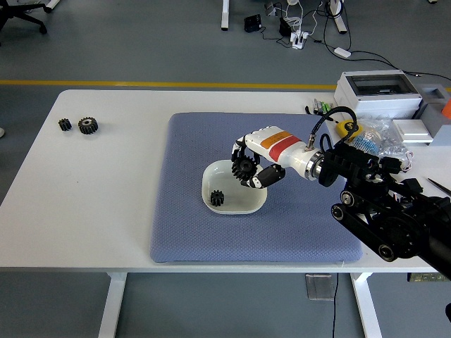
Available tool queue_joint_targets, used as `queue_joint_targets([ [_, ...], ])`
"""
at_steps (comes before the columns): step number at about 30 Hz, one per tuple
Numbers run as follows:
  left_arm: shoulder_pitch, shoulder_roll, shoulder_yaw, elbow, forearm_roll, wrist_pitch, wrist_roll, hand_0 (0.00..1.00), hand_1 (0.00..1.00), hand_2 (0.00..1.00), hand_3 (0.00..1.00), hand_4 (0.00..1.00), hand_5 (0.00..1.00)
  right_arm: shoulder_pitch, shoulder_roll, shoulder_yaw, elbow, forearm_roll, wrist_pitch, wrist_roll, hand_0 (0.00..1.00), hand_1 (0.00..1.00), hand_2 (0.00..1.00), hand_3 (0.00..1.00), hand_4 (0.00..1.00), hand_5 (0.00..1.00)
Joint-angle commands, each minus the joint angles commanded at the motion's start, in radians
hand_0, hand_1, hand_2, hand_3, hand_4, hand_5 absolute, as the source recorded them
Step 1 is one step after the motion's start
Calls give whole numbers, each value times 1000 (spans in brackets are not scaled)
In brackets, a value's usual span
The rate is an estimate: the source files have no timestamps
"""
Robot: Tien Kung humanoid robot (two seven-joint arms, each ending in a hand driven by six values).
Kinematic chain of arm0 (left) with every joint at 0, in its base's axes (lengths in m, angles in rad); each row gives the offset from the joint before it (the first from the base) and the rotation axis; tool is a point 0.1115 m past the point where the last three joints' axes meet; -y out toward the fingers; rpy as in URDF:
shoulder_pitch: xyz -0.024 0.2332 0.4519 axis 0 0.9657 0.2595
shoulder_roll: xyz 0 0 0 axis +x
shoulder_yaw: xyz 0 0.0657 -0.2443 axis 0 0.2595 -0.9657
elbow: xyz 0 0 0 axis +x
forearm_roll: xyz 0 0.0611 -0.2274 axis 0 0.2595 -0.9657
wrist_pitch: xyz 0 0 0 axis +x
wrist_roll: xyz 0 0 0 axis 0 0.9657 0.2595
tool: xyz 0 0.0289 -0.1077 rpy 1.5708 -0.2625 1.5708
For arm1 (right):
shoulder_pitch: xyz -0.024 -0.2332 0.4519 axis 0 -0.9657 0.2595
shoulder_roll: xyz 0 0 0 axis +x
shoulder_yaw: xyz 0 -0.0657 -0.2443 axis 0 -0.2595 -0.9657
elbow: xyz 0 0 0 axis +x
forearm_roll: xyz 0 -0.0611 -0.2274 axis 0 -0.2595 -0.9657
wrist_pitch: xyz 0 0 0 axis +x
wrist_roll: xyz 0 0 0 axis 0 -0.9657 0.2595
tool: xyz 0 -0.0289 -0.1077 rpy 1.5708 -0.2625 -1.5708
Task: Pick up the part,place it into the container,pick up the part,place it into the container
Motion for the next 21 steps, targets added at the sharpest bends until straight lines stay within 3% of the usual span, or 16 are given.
queue_joint_targets([
  [4,0,-1,2,0,-3,1,1,711,670,668,567,613,546,7,29,-18,-24,-12,20,1,272,339,460,529,844,45],
  [6,-1,-1,3,0,-3,1,2,711,670,668,567,613,546,8,38,-26,-35,-12,17,2,272,339,460,529,844,45],
  [7,-1,-1,3,0,-2,1,2,711,670,666,566,613,546,8,41,-35,-39,-7,12,3,276,424,528,534,761,126],
  [12,-3,0,1,0,3,0,3,711,670,666,566,613,546,7,46,-60,-50,21,-6,6,276,424,528,534,761,126],
  [13,-4,1,1,0,4,0,3,711,672,665,566,613,546,6,47,-62,-54,26,-6,6,369,488,589,582,875,175],
  [18,-2,3,0,0,8,0,3,711,672,665,566,613,546,5,45,-63,-69,45,10,0,369,488,589,582,875,175],
  [19,-2,3,-1,0,9,0,3,711,671,665,566,613,546,5,44,-64,-71,51,10,2,411,503,745,848,998,231],
  [21,-2,3,-1,0,11,0,3,711,671,665,566,613,546,4,44,-65,-75,60,10,6,411,503,745,848,998,231],
])
